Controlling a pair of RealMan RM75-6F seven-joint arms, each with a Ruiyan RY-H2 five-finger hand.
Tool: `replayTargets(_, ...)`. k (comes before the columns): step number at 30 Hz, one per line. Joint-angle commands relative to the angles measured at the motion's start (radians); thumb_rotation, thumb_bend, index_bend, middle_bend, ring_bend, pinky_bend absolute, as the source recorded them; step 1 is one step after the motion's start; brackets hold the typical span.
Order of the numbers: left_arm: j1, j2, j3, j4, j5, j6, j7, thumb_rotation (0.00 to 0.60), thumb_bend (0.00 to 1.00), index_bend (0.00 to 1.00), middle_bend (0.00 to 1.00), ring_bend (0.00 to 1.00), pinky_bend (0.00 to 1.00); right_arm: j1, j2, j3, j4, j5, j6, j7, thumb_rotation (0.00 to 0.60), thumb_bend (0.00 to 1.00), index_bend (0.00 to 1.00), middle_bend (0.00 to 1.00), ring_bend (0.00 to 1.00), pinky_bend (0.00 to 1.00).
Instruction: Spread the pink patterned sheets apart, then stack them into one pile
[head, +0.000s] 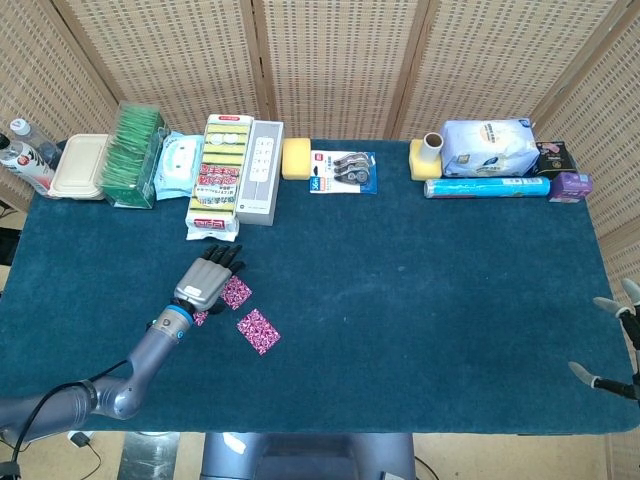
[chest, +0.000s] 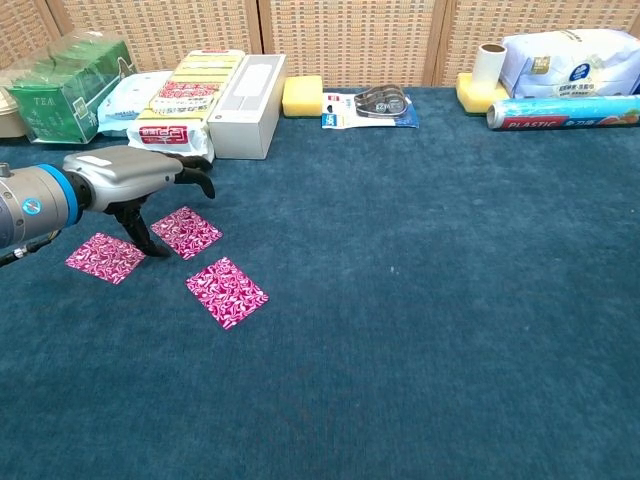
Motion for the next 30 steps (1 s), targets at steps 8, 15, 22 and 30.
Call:
replayTargets(8, -0.023, -0.017, -0.002, -0.007, -0.067, -0.013, 0.045, 0.600, 0.20, 0.30, 0.00, 0.00, 0.05, -0.003, 0.002, 0.002, 0.003, 0.002, 0.005, 0.010, 0.600, 0.00, 0.21, 0.00, 0.00, 0.00)
replayTargets(15, -0.030, -0.023, 0.002, -0.004, -0.091, -0.009, 0.059, 0.600, 0.23, 0.33, 0.00, 0.00, 0.05, -0.004, 0.002, 0.002, 0.007, 0.001, 0.007, 0.016, 0.600, 0.00, 0.21, 0.00, 0.00, 0.00)
replayTargets(22, -0.036, -0.020, 0.006, -0.008, -0.113, -0.005, 0.070, 0.600, 0.23, 0.35, 0.00, 0.00, 0.05, -0.004, 0.002, 0.003, 0.008, 0.001, 0.007, 0.018, 0.600, 0.00, 0.21, 0.00, 0.00, 0.00)
replayTargets(30, -0.035, 0.005, 0.008, -0.035, -0.115, 0.009, 0.067, 0.600, 0.23, 0.35, 0.00, 0.00, 0.05, -0.004, 0.005, 0.003, 0.007, 0.001, 0.006, 0.021, 0.600, 0.00, 0.21, 0.00, 0.00, 0.00)
